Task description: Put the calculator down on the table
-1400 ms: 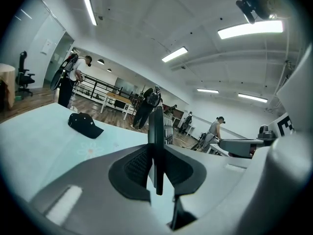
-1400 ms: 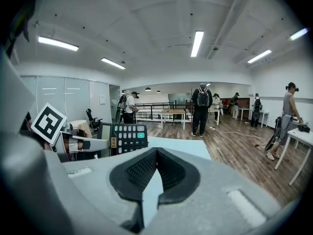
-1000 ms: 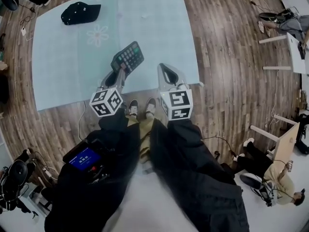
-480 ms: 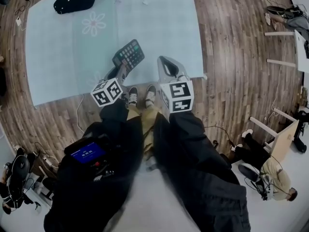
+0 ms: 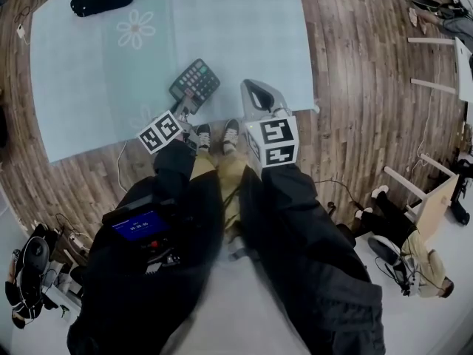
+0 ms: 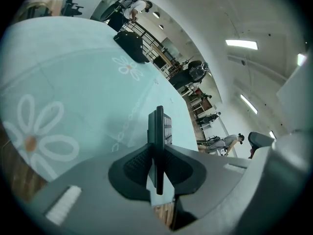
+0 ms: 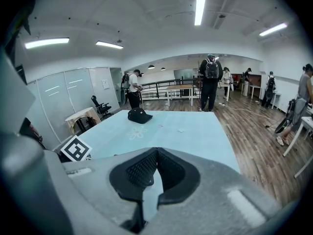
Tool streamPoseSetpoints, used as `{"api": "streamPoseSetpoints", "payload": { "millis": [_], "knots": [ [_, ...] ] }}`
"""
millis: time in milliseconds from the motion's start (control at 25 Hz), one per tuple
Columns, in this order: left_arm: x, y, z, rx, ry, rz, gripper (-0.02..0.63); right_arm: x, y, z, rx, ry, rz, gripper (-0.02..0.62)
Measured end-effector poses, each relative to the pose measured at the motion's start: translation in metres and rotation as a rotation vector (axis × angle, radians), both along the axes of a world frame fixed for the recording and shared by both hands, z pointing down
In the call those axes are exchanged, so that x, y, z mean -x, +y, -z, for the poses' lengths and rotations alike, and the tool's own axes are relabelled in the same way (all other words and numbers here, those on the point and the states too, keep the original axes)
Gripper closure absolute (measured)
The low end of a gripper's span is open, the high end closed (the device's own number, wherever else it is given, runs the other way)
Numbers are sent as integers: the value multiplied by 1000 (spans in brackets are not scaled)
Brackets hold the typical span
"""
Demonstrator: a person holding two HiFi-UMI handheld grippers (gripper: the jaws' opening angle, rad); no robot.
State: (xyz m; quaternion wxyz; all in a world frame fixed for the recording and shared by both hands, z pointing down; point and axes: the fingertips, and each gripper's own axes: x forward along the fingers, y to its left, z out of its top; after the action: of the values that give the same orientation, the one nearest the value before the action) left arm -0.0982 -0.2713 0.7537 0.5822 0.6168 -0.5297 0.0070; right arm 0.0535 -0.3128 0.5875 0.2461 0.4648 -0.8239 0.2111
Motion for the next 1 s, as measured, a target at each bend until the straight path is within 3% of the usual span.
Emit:
{"api": "streamPoseSetpoints", "payload": {
  "millis": [440, 1000],
  "knots": [
    [9, 9, -30, 75, 17, 49, 540, 0, 6, -13, 37, -11, -5, 598],
    [18, 8, -42, 99, -58, 29, 501, -7, 10, -15, 56, -14, -18, 598]
  ]
}}
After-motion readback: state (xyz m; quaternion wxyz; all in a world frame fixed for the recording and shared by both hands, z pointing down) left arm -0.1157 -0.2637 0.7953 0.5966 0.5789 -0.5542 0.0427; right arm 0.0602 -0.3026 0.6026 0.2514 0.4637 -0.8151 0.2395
